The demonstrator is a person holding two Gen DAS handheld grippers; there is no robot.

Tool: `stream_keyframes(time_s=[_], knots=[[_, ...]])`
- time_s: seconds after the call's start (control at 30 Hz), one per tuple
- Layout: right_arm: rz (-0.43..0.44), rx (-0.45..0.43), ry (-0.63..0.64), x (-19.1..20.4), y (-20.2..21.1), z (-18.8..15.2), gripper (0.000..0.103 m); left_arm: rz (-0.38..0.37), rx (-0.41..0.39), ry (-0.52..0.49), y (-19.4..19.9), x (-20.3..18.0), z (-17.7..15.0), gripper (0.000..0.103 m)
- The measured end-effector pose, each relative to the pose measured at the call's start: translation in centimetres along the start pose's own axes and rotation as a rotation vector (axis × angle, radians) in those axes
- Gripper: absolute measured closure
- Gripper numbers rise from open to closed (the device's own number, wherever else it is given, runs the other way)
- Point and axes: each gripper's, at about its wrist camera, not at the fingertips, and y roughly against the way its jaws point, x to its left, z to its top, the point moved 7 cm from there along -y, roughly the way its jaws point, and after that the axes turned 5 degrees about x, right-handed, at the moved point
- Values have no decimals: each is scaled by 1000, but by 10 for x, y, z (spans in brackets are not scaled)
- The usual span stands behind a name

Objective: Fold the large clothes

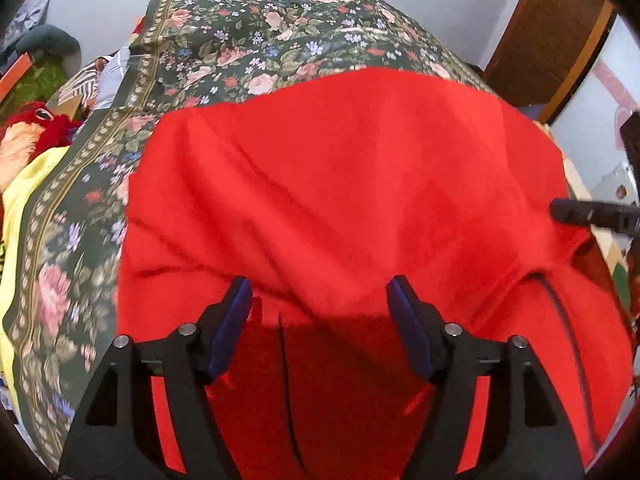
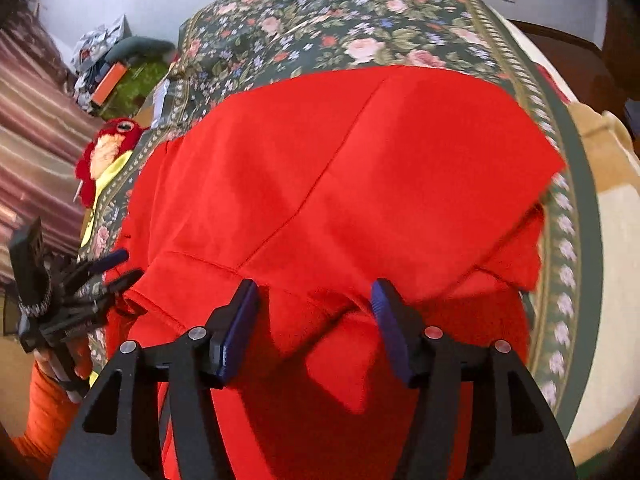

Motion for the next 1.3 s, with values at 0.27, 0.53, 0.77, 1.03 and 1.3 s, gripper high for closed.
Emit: stream_keyframes(time_s=[0.27,0.53,0.77,1.03,1.3], knots=[[-76,7,31,5,7,-21,30,45,11,14,11,12,-30,20],[-54,-28,-39,-6,34,-32,30,49,-1,65,39,38,-41,20],[-85,-146,-88,-21,67,-12,27,51,-93,191,72,82,-11,20],[-94,-201,-205,-62,74,11,19,-109,-51,396,39,130,23,20],[-25,-119,-331,-104,32,25,19,-184,-13,504,-15,157,40,20]])
